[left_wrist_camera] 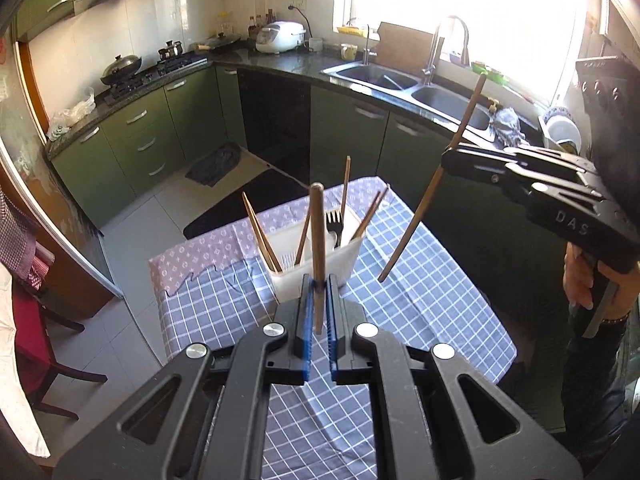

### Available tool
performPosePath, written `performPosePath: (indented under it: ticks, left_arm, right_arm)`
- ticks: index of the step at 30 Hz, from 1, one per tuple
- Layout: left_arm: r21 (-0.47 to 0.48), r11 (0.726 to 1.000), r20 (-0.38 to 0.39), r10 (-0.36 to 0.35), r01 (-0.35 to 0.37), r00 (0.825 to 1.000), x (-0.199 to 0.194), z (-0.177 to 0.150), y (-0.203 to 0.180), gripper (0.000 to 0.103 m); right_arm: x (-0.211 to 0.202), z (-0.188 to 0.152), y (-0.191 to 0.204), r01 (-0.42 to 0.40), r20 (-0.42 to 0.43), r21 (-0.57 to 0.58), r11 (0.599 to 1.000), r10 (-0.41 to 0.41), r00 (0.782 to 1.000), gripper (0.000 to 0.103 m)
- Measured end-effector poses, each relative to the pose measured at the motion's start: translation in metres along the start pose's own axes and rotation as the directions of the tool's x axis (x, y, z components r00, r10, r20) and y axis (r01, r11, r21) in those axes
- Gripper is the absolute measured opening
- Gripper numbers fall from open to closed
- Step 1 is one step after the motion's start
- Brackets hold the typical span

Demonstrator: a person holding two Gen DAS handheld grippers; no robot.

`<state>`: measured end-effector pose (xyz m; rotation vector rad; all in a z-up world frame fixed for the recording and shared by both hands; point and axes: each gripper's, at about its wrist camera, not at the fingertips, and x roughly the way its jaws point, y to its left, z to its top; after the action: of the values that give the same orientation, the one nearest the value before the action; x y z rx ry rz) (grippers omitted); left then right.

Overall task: Organize utensils
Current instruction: 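Lower both chopsticks into the white holder and open both grippers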

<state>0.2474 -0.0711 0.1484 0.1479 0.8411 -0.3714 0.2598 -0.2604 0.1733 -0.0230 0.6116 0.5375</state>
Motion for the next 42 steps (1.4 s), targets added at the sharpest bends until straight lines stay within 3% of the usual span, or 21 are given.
performPosePath:
  ticks: [5, 9, 16, 26, 28, 32, 35, 37, 39, 42]
  left_arm:
    - [-0.029, 1.0, 0.077, 0.006, -0.004, 0.997, -0.003, 0.041, 0.015, 0.006]
    - [-0.046, 0.998, 0.083, 0.036, -0.032, 0.996, 0.022, 0.059, 0.025, 0.006]
    - [-0.057, 0.998, -0.017, 0.029, -0.03, 0.999, 0.084, 0.061, 0.038, 0.006]
    - [-0.056, 0.998, -0.136, 0.005, -0.013, 0.991, 0.147, 0.038, 0.045, 0.01]
    - [-0.061, 0.998, -0.146, -0.004, -0.005, 0.989, 0.154, 0.032, 0.046, 0.026]
    - [-0.067, 0.998, -0.119, 0.001, -0.009, 0.993, 0.147, 0.021, 0.045, 0.031]
    - [-0.078, 0.997, -0.049, -0.006, 0.003, 0.999, 0.121, 0.01, 0.04, 0.044]
    - [-0.077, 0.997, 0.015, 0.002, -0.001, 1.0, 0.098, -0.003, 0.035, 0.062]
    - [-0.074, 0.997, 0.089, 0.023, -0.016, 0.996, 0.075, -0.024, 0.028, 0.069]
    - [-0.087, 0.996, 0.167, 0.034, -0.019, 0.985, 0.05, -0.066, 0.015, 0.092]
  right_arm:
    - [0.026, 0.038, -0.019, 0.025, 0.019, 0.037, 0.999, -0.026, 0.999, 0.007]
    - [0.058, 0.048, -0.036, 0.024, -0.009, 0.06, 0.998, -0.024, 1.0, 0.007]
    - [0.107, 0.036, -0.049, 0.013, -0.066, 0.063, 0.998, -0.009, 0.998, 0.007]
    - [0.15, 0.0, -0.055, 0.001, -0.141, 0.057, 0.998, 0.007, 0.99, 0.007]
    - [0.153, -0.006, -0.054, 0.005, -0.146, 0.054, 0.999, 0.003, 0.989, 0.009]
    - [0.136, -0.01, -0.053, -0.008, -0.12, 0.057, 0.998, 0.015, 0.993, 0.01]
    - [0.104, -0.017, -0.045, -0.033, -0.065, 0.058, 0.998, 0.036, 0.997, 0.029]
    - [0.078, -0.027, -0.04, -0.051, -0.027, 0.055, 0.997, 0.053, 0.998, 0.031]
    - [0.054, -0.042, -0.037, -0.064, 0.003, 0.061, 0.996, 0.064, 0.998, 0.045]
    - [0.023, -0.078, -0.038, -0.079, 0.038, 0.089, 0.993, 0.076, 0.996, 0.063]
